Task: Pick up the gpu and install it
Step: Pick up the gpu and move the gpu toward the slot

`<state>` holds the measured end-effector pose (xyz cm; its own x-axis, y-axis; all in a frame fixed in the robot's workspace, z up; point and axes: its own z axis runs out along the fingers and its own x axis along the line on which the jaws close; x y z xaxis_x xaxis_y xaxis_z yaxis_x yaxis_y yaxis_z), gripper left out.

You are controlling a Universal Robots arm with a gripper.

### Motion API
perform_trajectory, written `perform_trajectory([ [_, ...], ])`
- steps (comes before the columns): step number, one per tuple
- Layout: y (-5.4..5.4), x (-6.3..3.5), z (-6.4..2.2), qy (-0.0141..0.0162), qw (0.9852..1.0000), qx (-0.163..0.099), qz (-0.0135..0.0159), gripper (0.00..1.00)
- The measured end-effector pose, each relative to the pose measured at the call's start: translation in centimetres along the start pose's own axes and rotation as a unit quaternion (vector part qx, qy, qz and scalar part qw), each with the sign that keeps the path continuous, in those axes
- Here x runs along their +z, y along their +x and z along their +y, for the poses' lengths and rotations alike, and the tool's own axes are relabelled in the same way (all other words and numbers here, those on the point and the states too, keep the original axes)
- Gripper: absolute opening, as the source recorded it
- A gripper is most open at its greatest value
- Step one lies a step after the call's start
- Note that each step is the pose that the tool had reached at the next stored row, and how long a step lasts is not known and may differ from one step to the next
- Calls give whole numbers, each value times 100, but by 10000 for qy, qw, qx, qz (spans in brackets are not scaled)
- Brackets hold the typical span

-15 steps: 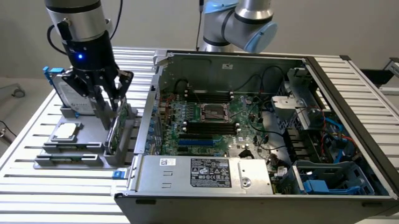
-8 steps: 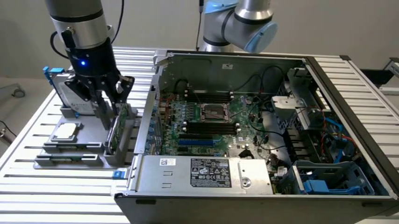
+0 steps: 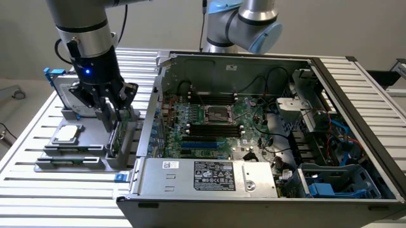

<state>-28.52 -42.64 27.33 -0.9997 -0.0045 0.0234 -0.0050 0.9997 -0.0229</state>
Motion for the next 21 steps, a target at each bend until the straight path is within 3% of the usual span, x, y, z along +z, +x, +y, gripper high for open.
perform_trajectory([
  [8,-4,145,3,-14,10000,0,0,36],
  [12,-5,218,5,-40,10000,-1,-1,36],
  [15,1,262,5,-72,10000,-1,-2,36],
  [21,4,311,7,-180,9998,0,-3,36],
])
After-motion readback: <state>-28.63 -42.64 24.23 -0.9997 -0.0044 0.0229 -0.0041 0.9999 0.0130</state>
